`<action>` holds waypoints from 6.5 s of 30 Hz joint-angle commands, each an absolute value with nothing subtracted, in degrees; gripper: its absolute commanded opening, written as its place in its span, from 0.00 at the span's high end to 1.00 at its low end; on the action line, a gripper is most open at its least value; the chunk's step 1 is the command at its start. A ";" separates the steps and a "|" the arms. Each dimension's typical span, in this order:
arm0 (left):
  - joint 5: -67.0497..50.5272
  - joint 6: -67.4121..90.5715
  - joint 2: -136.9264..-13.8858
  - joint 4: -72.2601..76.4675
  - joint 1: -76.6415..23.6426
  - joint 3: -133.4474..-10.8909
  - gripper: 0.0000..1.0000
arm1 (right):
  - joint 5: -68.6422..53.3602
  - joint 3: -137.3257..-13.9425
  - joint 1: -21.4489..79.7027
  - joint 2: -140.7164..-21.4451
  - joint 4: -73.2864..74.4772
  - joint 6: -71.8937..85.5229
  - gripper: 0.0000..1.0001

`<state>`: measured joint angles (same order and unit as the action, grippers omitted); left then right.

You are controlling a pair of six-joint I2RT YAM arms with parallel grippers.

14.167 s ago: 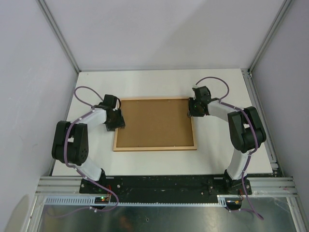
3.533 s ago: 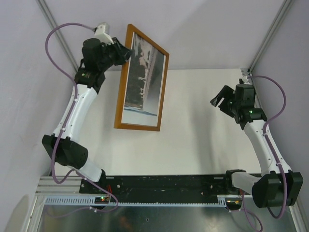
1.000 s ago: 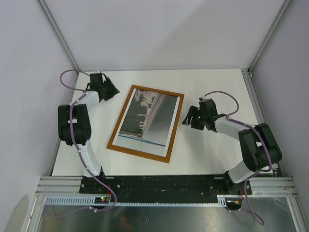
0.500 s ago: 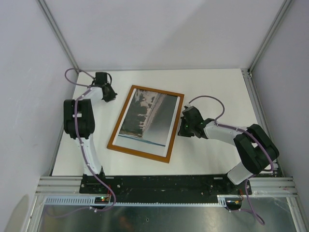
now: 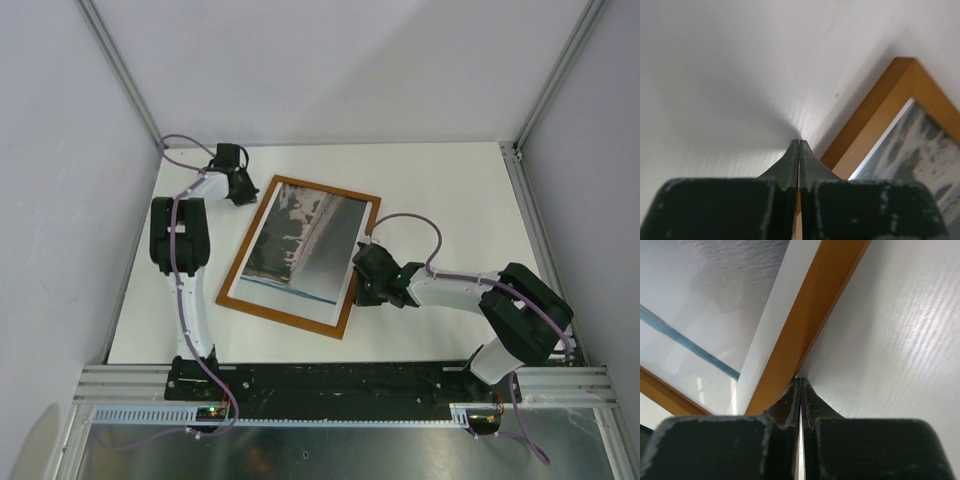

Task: Put the photo into the frame
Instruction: Rotate the photo frame at the center of the board.

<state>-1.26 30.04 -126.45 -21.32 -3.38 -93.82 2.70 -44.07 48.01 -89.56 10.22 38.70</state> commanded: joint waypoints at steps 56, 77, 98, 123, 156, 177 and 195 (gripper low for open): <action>-3.32 39.07 -104.06 -26.51 -3.11 -92.62 0.94 | 4.78 -58.31 44.17 -85.67 10.93 31.74 1.00; 1.82 47.44 -101.24 -19.03 10.49 -66.94 1.00 | 3.97 -56.80 18.89 -98.02 10.03 31.87 1.00; 2.36 46.84 -107.39 -17.96 9.52 -66.75 1.00 | 3.74 -53.07 21.54 -97.53 8.96 32.22 1.00; -3.47 40.32 -118.33 -18.10 1.45 -79.38 1.00 | 4.95 -45.33 30.06 -89.37 10.43 32.96 1.00; -31.17 29.78 -141.22 -19.36 -8.46 -122.94 0.86 | -1.25 -46.12 58.08 -82.22 9.70 29.52 1.00; 10.80 49.75 -81.83 -18.99 -0.68 -61.14 1.00 | -0.07 -55.83 22.01 -79.96 13.32 32.33 1.00; 0.70 54.34 -82.46 -13.47 2.26 -42.99 1.00 | -0.19 -57.14 13.48 -93.92 11.01 29.88 1.00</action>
